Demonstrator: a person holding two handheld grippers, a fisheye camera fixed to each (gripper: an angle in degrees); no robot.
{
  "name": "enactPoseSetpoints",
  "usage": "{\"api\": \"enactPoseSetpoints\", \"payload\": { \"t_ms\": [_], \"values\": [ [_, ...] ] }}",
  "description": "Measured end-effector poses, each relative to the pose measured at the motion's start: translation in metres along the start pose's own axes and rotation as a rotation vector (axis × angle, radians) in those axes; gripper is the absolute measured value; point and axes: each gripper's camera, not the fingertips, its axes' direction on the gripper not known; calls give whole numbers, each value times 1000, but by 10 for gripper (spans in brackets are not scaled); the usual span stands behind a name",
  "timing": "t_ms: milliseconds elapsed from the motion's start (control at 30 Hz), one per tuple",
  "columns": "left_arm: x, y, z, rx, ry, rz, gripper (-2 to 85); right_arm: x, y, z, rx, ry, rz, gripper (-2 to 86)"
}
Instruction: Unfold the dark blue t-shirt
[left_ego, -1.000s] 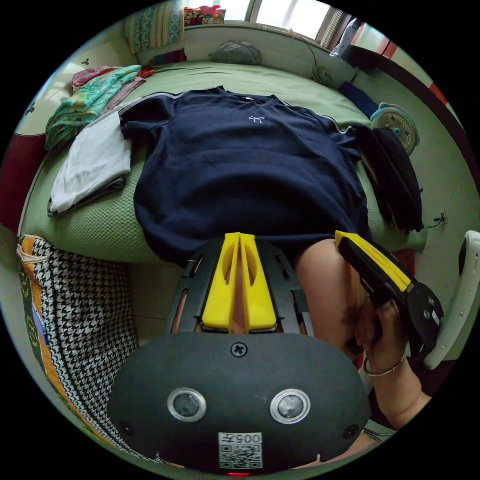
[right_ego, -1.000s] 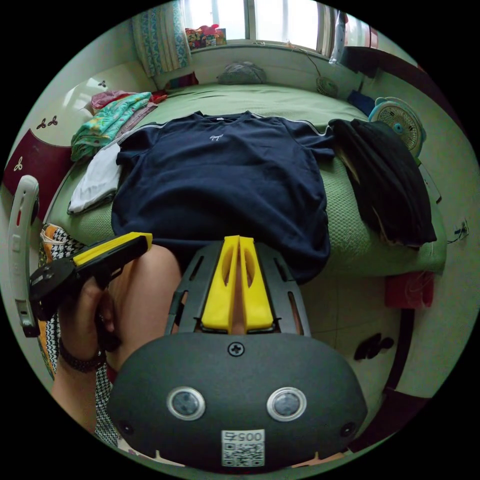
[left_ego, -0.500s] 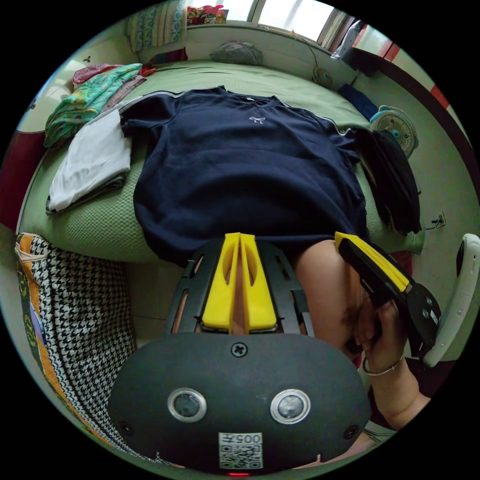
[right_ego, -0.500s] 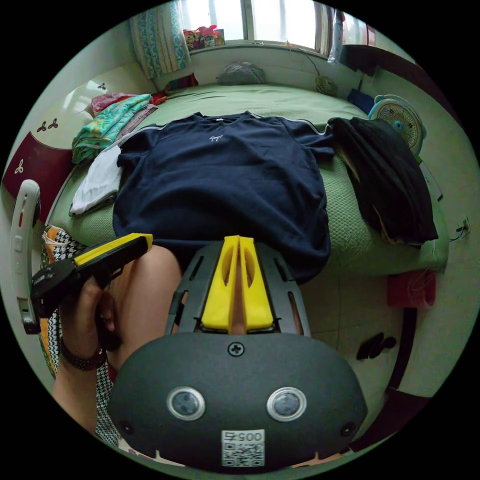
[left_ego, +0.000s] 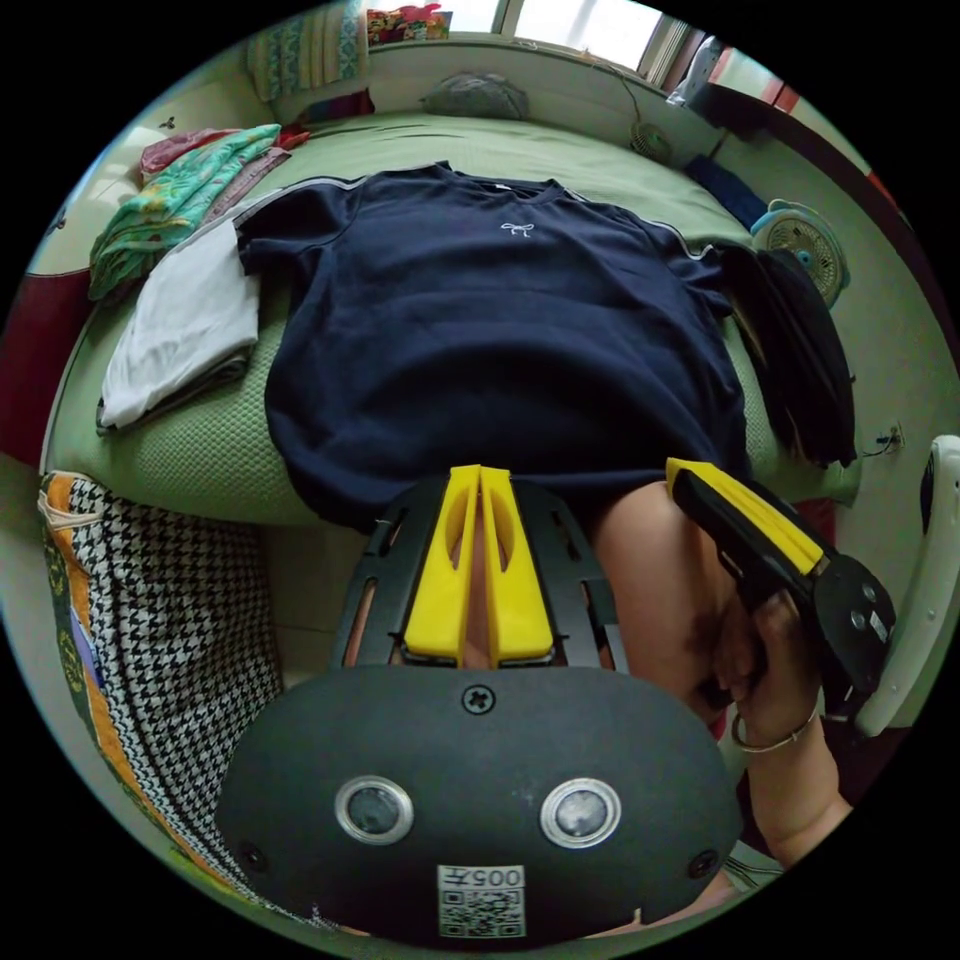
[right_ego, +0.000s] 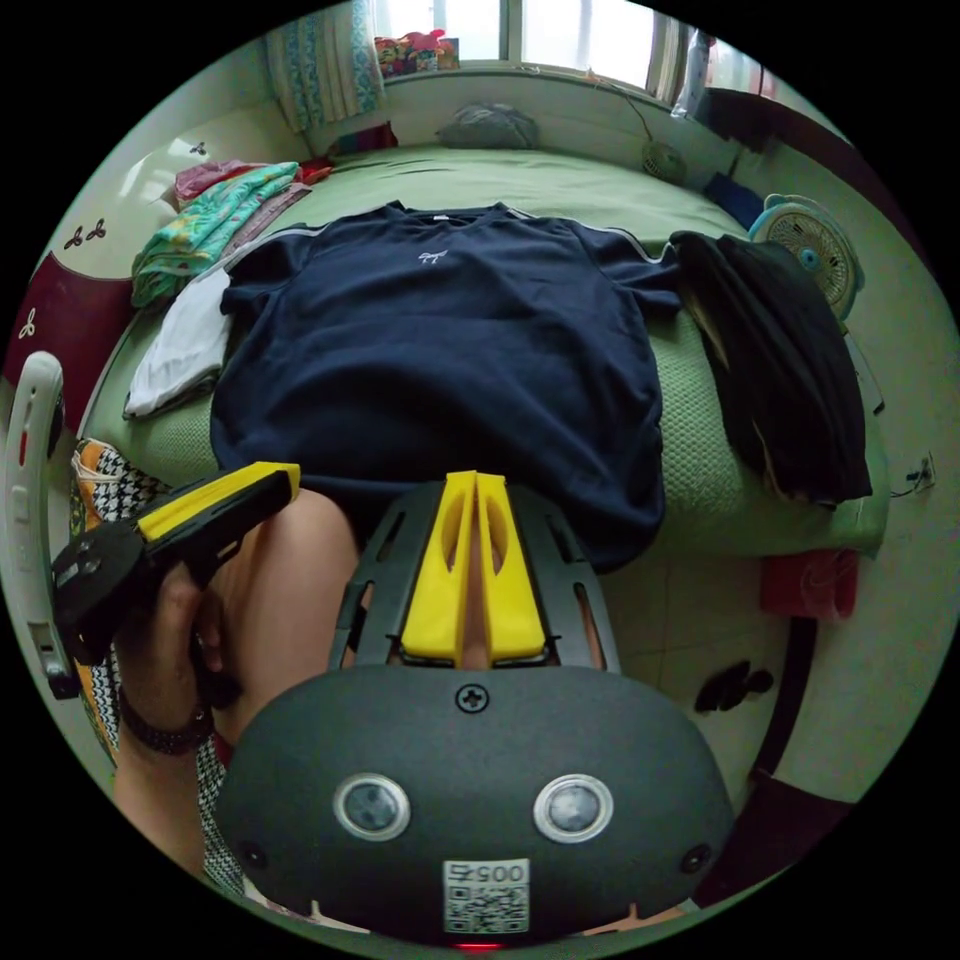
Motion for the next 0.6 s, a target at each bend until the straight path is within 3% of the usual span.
{"api": "enactPoseSetpoints", "payload": {
  "t_ms": [600],
  "values": [
    [4, 6, 0, 22, 7, -1, -7, -9, 1, 0, 35, 56, -10, -13]
  ]
}}
